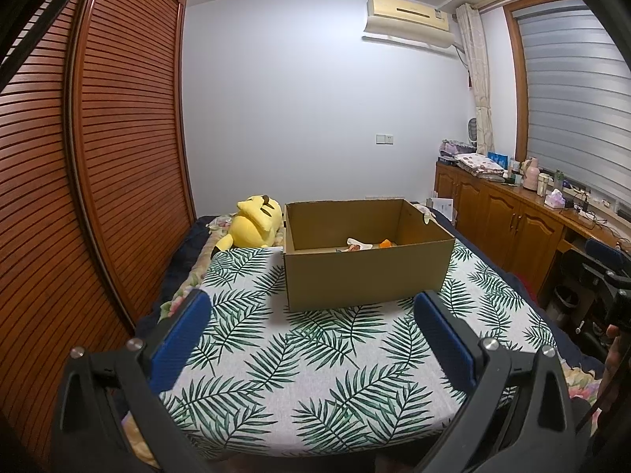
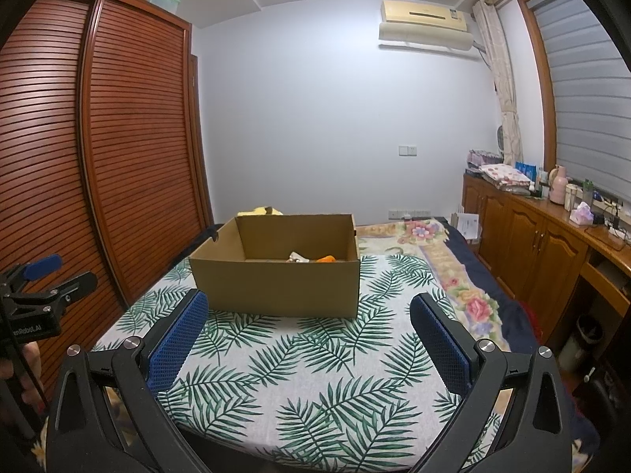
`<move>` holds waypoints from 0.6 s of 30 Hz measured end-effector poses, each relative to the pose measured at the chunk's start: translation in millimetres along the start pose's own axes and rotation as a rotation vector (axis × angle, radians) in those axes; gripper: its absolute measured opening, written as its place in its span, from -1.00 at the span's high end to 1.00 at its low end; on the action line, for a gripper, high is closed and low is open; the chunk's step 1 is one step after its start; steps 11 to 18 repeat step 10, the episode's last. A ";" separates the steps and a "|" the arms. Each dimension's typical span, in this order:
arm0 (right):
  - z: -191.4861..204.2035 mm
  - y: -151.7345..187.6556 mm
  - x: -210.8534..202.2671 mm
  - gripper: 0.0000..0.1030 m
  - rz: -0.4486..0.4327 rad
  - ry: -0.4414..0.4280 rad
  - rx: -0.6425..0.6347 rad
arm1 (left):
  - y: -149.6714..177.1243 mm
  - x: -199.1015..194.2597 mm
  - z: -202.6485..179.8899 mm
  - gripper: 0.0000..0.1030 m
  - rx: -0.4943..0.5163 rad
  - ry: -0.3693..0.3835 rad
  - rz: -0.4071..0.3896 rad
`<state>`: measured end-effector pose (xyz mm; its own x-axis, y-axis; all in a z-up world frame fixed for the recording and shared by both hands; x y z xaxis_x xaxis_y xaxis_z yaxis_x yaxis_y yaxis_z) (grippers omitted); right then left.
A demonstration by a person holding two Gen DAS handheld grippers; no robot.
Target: Organize snacks
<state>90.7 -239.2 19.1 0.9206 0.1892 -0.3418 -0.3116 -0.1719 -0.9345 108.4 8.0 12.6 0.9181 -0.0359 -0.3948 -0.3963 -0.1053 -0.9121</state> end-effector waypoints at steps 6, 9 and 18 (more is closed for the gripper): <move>0.7 0.3 -0.3 -1.00 0.002 -0.001 0.001 | 0.7 -0.8 -0.6 -1.00 0.000 -0.001 0.000; 0.7 0.4 -0.8 -1.00 0.001 0.000 0.001 | 0.7 -0.7 -0.7 -1.00 0.000 0.001 0.000; 0.6 0.4 -0.8 -1.00 0.001 0.000 0.001 | 0.6 -0.7 -0.7 -1.00 0.000 0.000 -0.001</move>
Point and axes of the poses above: each gripper's, at about its wrist camera, not at the fingertips, and x roughly the way its jaws point, z to its left, y to its underside, the point moved 10 cm from there along x, roughly the way its jaws point, and after that the axes turned 8 degrees about -x, right-handed, at the moved point
